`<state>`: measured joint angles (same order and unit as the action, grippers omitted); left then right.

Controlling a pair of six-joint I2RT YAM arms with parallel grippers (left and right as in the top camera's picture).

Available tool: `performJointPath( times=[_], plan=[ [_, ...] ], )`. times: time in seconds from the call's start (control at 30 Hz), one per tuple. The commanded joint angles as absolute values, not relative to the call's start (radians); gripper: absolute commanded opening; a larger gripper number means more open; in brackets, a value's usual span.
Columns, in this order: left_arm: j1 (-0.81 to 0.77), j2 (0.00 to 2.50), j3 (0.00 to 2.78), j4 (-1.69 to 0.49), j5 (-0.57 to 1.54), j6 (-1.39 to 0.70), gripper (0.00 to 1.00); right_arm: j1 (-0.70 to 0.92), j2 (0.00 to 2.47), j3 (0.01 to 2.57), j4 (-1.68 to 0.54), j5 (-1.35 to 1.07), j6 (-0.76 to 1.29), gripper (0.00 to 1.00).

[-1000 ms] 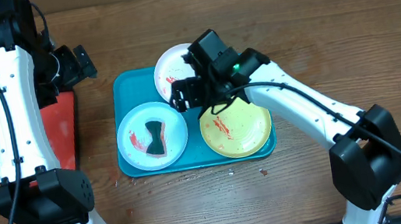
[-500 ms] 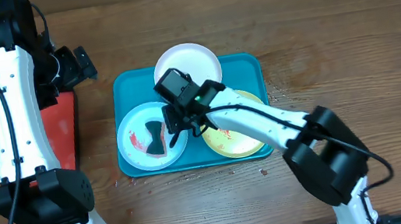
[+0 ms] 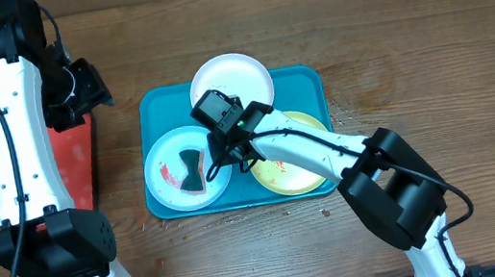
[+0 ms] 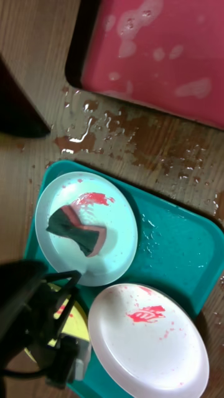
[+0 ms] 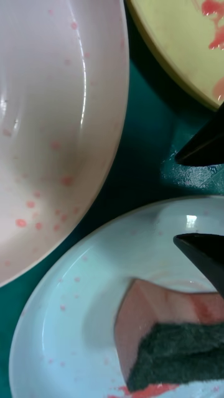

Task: Clean dirty plates on tray and stack at the side
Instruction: 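Reach the right gripper to the light-blue plate rim and grasp it, then regrasp the sponge with the left gripper and scrub the light-blue plate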

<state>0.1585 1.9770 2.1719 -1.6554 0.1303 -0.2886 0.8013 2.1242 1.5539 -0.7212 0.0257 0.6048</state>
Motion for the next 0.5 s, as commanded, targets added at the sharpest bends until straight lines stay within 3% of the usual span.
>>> performJointPath(
  times=[0.0,0.03,0.07,0.1,0.13,0.17,0.33,0.37,0.4,0.43,0.47],
  plan=[
    [0.144,1.975,2.173,-1.671,0.151,-0.266,0.80,0.810,2.170,1.571,-0.727,0.020,0.625,0.37],
    [0.141,1.975,2.171,-1.673,0.151,-0.256,0.79,0.810,2.172,1.571,-0.731,0.021,0.625,0.37],
    [0.136,1.975,2.167,-1.676,0.151,-0.247,0.65,0.810,2.173,1.571,-0.731,0.021,0.625,0.37],
    [0.132,1.975,2.164,-1.680,0.150,-0.244,0.38,0.810,2.173,1.572,-0.731,0.021,0.625,0.36],
    [0.127,1.975,2.158,-1.682,0.151,-0.243,0.23,0.810,2.173,1.572,-0.730,0.021,0.625,0.35],
    [0.122,1.975,2.149,-1.682,0.151,-0.243,0.20,0.810,2.173,1.572,-0.729,0.021,0.625,0.33],
    [0.079,1.975,2.058,-1.678,0.185,-0.243,0.29,0.809,2.173,1.572,-0.730,0.020,0.625,0.17],
    [0.068,1.975,2.032,-1.673,0.187,-0.243,0.35,0.809,2.173,1.572,-0.730,0.021,0.625,0.16],
    [0.053,1.975,1.998,-1.664,0.187,-0.238,0.50,0.808,2.173,1.572,-0.730,0.021,0.625,0.16],
    [0.037,1.975,1.959,-1.648,0.187,-0.229,0.59,0.807,2.173,1.572,-0.730,0.021,0.625,0.16],
    [0.024,1.975,1.924,-1.633,0.187,-0.223,0.61,0.807,2.172,1.572,-0.730,0.021,0.625,0.16]
  ],
)
